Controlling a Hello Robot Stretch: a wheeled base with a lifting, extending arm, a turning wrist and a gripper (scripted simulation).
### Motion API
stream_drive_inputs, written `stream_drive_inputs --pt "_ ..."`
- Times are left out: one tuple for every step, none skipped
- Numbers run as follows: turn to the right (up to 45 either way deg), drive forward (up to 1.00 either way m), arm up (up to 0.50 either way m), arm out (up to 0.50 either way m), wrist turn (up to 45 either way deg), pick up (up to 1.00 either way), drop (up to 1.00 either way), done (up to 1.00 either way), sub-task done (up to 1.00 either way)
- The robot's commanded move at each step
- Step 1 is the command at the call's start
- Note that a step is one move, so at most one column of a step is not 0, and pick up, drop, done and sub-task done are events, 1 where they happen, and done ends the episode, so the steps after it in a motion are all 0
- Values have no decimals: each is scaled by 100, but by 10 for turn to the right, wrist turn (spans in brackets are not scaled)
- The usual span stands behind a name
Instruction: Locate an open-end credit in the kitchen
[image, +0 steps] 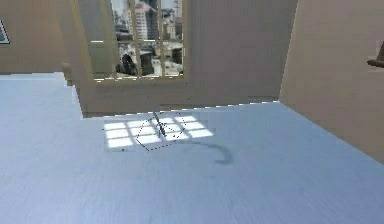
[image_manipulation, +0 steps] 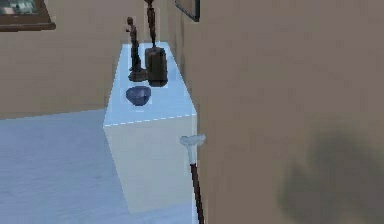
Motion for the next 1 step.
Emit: stream_drive_inputs --pt "450 0 0 0 0 0 0 0 0"
